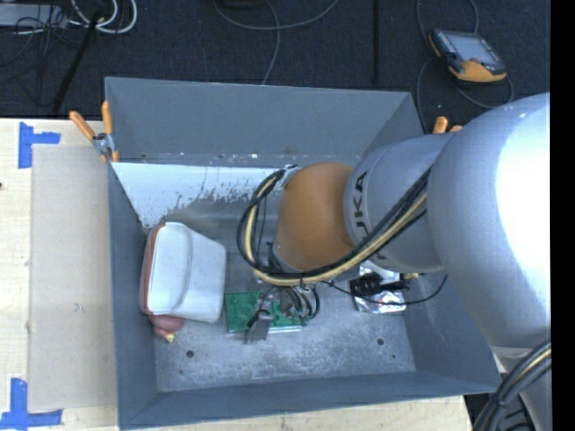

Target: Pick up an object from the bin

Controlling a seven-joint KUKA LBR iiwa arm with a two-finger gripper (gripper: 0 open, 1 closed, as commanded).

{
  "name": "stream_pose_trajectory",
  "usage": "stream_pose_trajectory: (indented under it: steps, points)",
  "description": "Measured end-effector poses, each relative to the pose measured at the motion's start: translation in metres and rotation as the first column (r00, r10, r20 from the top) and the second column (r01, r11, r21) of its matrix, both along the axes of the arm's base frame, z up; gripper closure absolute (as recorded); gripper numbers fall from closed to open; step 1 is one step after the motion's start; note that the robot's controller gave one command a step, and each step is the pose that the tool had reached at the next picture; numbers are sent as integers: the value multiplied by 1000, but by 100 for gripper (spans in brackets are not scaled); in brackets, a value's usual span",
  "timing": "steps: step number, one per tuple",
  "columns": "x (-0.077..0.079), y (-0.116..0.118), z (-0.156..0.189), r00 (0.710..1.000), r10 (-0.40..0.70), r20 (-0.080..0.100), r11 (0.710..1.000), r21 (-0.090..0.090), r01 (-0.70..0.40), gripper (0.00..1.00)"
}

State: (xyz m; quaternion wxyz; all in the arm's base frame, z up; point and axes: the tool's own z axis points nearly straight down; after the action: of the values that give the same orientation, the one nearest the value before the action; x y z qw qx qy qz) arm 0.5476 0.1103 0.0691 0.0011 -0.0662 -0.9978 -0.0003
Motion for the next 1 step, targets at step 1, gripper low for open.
stream_pose_trajectory:
  steps: [1]
  points:
    - [-7, 2, 99, 999, 49, 9, 999, 0, -49, 100]
